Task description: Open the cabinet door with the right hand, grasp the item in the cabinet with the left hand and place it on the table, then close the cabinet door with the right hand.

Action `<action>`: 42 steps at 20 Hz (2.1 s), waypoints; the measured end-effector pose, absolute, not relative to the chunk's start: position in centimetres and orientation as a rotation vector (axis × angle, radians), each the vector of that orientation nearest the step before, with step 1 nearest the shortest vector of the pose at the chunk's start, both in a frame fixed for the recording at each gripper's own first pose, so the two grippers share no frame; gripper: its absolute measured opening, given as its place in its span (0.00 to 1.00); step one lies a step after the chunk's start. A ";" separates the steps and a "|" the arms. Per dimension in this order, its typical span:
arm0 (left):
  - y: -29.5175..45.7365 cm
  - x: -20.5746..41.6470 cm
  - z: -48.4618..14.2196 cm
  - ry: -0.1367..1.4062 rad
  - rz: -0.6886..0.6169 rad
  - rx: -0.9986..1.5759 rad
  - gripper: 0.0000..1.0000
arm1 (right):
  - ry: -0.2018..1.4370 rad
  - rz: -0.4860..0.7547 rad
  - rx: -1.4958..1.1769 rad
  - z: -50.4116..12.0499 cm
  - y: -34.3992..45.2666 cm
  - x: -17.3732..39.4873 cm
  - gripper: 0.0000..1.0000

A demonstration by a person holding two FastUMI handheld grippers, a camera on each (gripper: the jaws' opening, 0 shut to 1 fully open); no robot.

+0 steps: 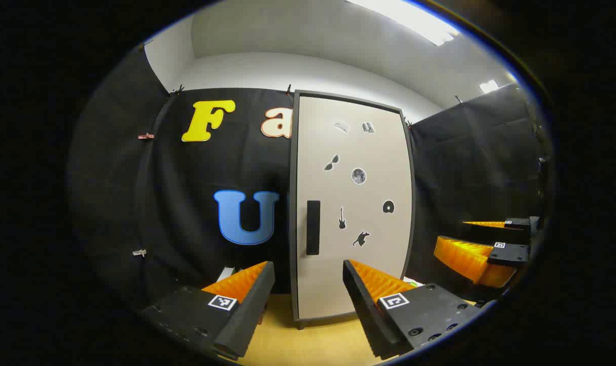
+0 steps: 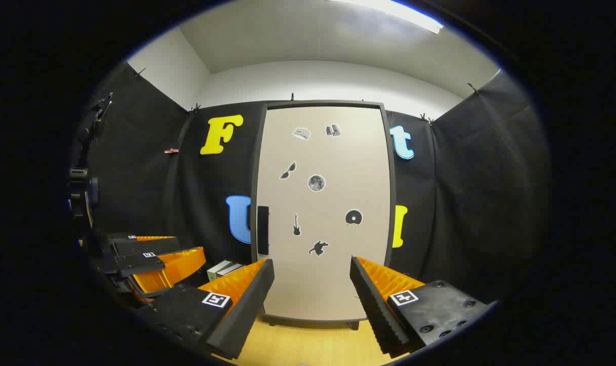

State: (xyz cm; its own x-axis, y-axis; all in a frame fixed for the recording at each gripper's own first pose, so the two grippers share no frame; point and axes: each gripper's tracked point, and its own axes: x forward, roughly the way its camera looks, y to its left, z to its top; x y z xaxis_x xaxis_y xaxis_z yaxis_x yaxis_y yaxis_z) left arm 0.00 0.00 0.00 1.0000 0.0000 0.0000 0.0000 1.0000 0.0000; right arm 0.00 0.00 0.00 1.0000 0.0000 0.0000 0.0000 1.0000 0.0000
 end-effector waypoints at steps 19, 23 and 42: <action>1.3 -1.9 0.9 -0.038 0.063 -0.036 0.94 | 0.000 -0.007 0.009 0.4 -0.2 -1.5 0.98; 1.6 -2.2 1.1 -0.039 0.066 -0.035 0.94 | -0.005 -0.005 0.015 0.6 0.2 -1.5 0.98; 7.5 -4.1 0.3 -0.019 0.107 -0.038 0.95 | 0.009 0.109 0.013 -1.2 9.1 5.0 0.98</action>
State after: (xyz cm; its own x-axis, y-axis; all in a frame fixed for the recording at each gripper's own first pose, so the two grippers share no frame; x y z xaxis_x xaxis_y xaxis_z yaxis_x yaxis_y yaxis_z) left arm -4.12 7.53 0.29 0.9941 0.1074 0.0167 -0.1067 0.9935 -0.0386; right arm 4.95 9.10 -1.19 0.9940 0.1087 -0.0085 -0.1086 0.9940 0.0137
